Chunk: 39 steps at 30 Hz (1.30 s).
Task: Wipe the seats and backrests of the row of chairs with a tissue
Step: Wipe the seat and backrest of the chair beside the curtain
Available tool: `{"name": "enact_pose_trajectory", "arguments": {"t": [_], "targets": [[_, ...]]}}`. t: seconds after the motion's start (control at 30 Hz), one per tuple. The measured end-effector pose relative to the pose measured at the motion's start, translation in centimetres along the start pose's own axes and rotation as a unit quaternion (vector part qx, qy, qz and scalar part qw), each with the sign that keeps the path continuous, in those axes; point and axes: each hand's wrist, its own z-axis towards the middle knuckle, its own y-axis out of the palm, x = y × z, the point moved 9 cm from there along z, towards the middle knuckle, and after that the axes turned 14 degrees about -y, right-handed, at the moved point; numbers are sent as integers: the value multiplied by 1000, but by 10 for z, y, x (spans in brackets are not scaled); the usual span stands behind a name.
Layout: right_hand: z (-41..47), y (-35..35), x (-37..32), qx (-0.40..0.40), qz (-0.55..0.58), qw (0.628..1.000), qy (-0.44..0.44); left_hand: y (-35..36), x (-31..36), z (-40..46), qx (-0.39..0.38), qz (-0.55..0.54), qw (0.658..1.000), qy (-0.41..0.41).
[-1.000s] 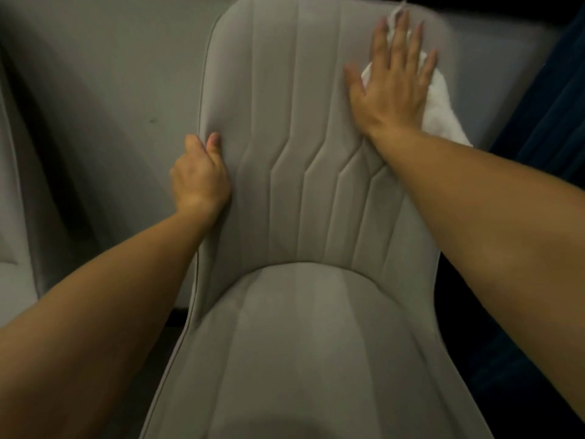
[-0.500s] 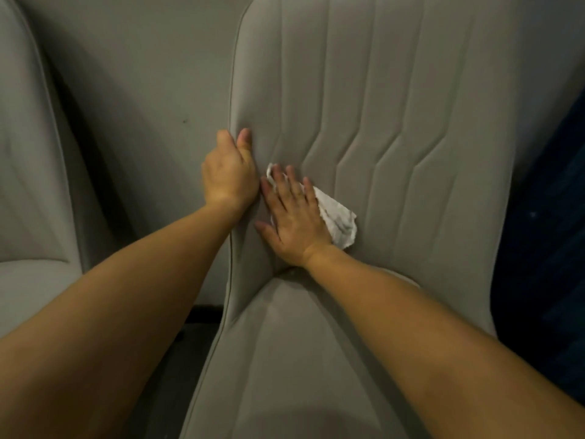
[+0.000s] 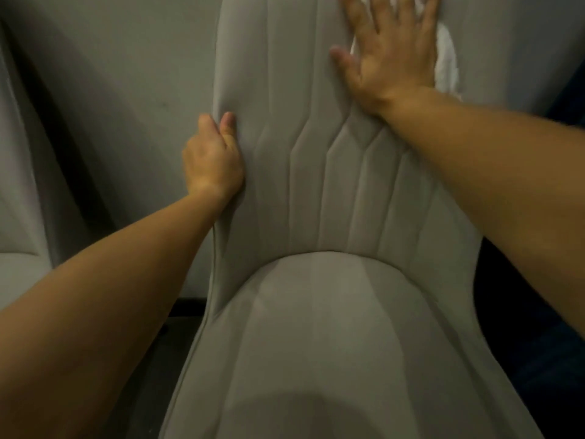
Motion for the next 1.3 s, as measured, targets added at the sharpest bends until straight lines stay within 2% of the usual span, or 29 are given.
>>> {"name": "enact_pose_trajectory", "arguments": {"t": [0.1,0.17,0.3,0.43,0.6,0.77,1.03,1.17,1.23,1.3], "targets": [[-5,1,4,-35,-27,996,-83,0,-1,1,8,4,1000,-6],[-25,11,2,-53,-40,992,-107,-2,-3,1,12,5,1000,-4],[-101,44,-16,-99,-39,983,-152,-3,-2,-3,11,10,1000,-2],[-177,64,-38,-97,-51,968,-227,-5,1,-7,9,14,1000,-6],[-171,55,-36,-110,-101,946,-289,-8,3,-8,7,18,1000,-13],[-127,24,6,-98,-124,951,-266,-7,4,-8,8,16,1000,-19],[-92,16,29,-137,-148,949,-241,-6,2,-8,13,16,1000,-20],[-104,15,26,-144,-94,956,-237,-6,3,-8,14,14,999,-24],[-122,18,18,-168,-81,945,-268,-6,2,-8,15,19,999,-26],[-154,24,8,-198,-76,916,-342,-5,1,-8,15,27,999,-25]]}}
